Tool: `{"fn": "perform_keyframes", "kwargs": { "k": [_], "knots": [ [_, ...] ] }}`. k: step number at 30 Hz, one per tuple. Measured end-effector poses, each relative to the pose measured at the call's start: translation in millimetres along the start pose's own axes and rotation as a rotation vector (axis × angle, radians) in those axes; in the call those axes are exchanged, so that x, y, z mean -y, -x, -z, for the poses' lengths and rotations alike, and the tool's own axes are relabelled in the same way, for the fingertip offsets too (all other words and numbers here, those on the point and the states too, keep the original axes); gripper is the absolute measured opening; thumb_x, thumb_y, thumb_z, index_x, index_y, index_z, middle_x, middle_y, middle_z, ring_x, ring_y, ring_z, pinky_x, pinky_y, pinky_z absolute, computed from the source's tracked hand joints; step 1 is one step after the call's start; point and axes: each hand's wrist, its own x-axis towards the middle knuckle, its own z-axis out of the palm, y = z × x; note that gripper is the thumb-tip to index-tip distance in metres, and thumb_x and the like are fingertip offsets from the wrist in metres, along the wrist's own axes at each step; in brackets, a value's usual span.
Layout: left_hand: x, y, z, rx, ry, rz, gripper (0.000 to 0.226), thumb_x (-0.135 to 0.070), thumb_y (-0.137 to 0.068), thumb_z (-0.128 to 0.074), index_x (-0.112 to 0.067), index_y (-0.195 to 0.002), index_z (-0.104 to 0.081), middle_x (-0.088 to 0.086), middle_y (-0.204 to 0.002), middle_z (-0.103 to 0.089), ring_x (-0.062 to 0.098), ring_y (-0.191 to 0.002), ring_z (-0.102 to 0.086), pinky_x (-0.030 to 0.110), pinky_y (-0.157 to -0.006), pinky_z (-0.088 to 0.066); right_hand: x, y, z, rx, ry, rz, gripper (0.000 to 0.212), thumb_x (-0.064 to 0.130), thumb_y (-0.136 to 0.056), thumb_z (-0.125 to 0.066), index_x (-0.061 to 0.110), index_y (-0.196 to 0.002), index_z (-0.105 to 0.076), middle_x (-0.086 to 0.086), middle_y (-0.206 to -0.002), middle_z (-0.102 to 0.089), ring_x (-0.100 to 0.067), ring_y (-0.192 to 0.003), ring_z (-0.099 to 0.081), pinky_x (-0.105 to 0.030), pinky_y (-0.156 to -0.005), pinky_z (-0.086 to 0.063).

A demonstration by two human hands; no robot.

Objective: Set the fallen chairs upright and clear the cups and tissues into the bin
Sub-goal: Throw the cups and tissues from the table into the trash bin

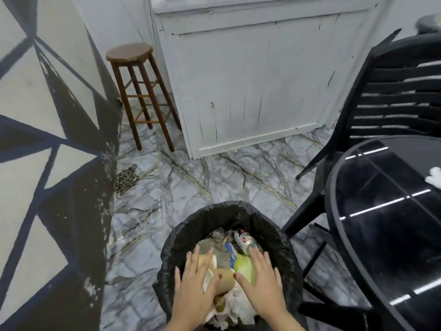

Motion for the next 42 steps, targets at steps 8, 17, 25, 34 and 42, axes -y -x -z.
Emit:
{"fn": "perform_keyframes", "kwargs": {
  "k": [8,17,25,34,42],
  "knots": [
    [-92,-35,94,0.019,-0.018,-0.132,0.054,-0.048,-0.093,-0.039,-0.039,-0.143,-0.022,-0.014,-0.156,-0.014,0.009,-0.144,-0.011,0.041,-0.118,-0.012,58,16,128,-0.137,0.069,0.002,0.111,0.086,-0.048,-0.004,0.033,-0.146,-0.007,0.012,-0.156,-0.009,-0.011,-0.144,-0.005,-0.038,-0.116,-0.015],
    [-201,-71,111,0.001,-0.021,-0.414,0.050,-0.045,-0.091,-0.045,-0.028,-0.138,-0.038,-0.009,-0.151,-0.030,0.009,-0.137,-0.029,0.030,-0.114,-0.025,27,40,232,-0.411,0.034,-0.091,0.068,0.053,-0.089,-0.043,0.033,-0.145,-0.012,0.012,-0.156,-0.010,-0.012,-0.144,-0.002,-0.042,-0.117,-0.009],
    [-323,-89,54,0.057,-0.030,-0.705,0.049,-0.045,-0.089,-0.048,-0.026,-0.134,-0.045,-0.004,-0.148,-0.036,0.010,-0.136,-0.032,0.025,-0.112,-0.022,-66,47,305,-0.605,-0.043,-0.234,0.063,0.047,-0.090,-0.045,0.031,-0.145,-0.017,0.009,-0.156,-0.014,-0.011,-0.144,-0.004,-0.042,-0.117,-0.006],
    [-456,-105,-23,0.159,-0.052,-0.827,0.050,-0.041,-0.092,-0.046,-0.028,-0.139,-0.035,-0.008,-0.151,-0.029,0.009,-0.140,-0.023,0.039,-0.117,-0.020,-174,31,390,-0.664,-0.048,-0.354,0.065,0.048,-0.090,-0.045,0.027,-0.145,-0.018,0.006,-0.156,-0.015,-0.015,-0.145,-0.004,-0.043,-0.117,-0.010],
    [-509,-120,-72,0.233,-0.088,-0.864,0.055,-0.041,-0.092,-0.045,-0.031,-0.142,-0.024,-0.012,-0.154,-0.020,0.006,-0.142,-0.016,0.037,-0.117,-0.011,-222,-7,427,-0.644,-0.056,-0.372,0.066,0.045,-0.090,-0.048,0.026,-0.145,-0.017,0.005,-0.156,-0.015,-0.015,-0.145,-0.004,-0.041,-0.117,-0.009]
  ]
}}
